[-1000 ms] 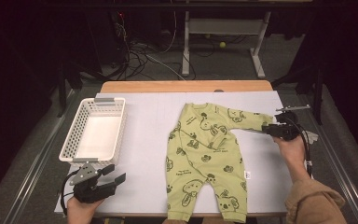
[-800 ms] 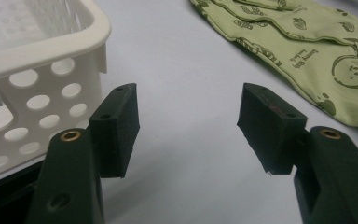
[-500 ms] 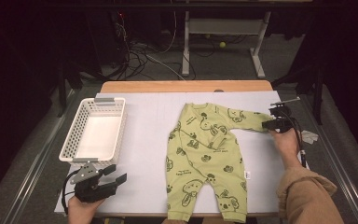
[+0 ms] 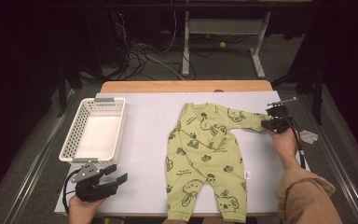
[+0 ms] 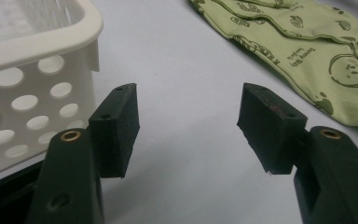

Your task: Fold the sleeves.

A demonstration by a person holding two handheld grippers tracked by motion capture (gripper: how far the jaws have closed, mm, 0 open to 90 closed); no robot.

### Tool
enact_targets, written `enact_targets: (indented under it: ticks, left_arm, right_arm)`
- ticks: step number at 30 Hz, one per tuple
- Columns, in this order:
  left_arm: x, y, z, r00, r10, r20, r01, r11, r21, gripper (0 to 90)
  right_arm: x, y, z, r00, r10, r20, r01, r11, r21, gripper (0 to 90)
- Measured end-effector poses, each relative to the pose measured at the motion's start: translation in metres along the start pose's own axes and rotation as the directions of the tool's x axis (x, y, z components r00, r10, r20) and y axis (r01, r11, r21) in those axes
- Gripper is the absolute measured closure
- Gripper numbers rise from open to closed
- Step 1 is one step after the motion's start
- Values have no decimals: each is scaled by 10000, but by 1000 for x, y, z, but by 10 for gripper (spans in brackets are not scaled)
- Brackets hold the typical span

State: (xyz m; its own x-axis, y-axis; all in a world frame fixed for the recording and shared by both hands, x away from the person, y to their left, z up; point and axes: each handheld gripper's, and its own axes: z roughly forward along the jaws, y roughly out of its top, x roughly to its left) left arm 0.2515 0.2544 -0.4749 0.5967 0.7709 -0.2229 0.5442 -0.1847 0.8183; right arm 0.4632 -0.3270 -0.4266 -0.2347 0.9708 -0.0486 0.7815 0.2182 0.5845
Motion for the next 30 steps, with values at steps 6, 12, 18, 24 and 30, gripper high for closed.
enact_targets:
  ticks: [6,12,18,24,30]
  left_arm:
    - [1,-1,-1,10000,-65,-17,65,10000,-52,357]
    - [1,0,0,10000,-60,31,60,10000,-33,357]
    - [1,0,0,10000,-75,33,75,10000,-16,357]
    - [2,0,0,9999,-116,87,116,9999,20,357]
    - [2,-1,-2,9997,-235,102,235,9997,-54,357]
  right_arm:
    - [5,-1,-12,9992,-138,-375,122,9990,-428,891]
    - [16,4,-22,9965,-595,-595,538,9942,-936,891]
    - [22,7,-27,9940,-751,-794,658,9913,-1143,890]
    - [34,18,-38,9893,-1114,-946,972,9848,-1440,891]
    - [48,22,-44,9834,-1477,-1051,1291,9777,-1659,891]
